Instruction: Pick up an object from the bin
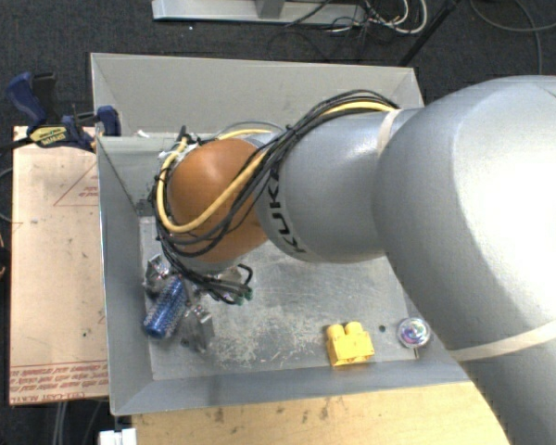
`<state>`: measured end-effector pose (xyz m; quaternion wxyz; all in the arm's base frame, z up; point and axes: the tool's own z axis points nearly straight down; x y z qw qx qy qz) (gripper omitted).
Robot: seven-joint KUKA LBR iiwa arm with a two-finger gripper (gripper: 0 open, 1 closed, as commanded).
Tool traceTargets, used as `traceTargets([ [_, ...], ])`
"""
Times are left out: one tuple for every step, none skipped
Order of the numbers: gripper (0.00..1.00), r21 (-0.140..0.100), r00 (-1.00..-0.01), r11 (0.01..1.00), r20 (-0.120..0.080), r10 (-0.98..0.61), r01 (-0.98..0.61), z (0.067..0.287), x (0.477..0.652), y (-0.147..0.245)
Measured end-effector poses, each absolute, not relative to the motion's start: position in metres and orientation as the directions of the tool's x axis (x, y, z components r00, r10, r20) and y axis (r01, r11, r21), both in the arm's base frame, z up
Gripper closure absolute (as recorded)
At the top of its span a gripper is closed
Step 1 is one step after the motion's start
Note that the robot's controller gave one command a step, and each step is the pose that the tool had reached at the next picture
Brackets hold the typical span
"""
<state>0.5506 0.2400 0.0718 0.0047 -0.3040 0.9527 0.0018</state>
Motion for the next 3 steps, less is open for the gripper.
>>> traceTargets([
  [0.0,0.001,-0.817,0.817,-0.007,-0.577,-0.577,0.0742,0.5522,0.2415],
  [0.0,0.002,-0.819,0.819,-0.005,-0.574,-0.574,0.0754,0.5533,0.2427],
  [0.0,0.002,-0.82,0.82,-0.004,-0.572,-0.572,0.0761,0.554,0.2435],
])
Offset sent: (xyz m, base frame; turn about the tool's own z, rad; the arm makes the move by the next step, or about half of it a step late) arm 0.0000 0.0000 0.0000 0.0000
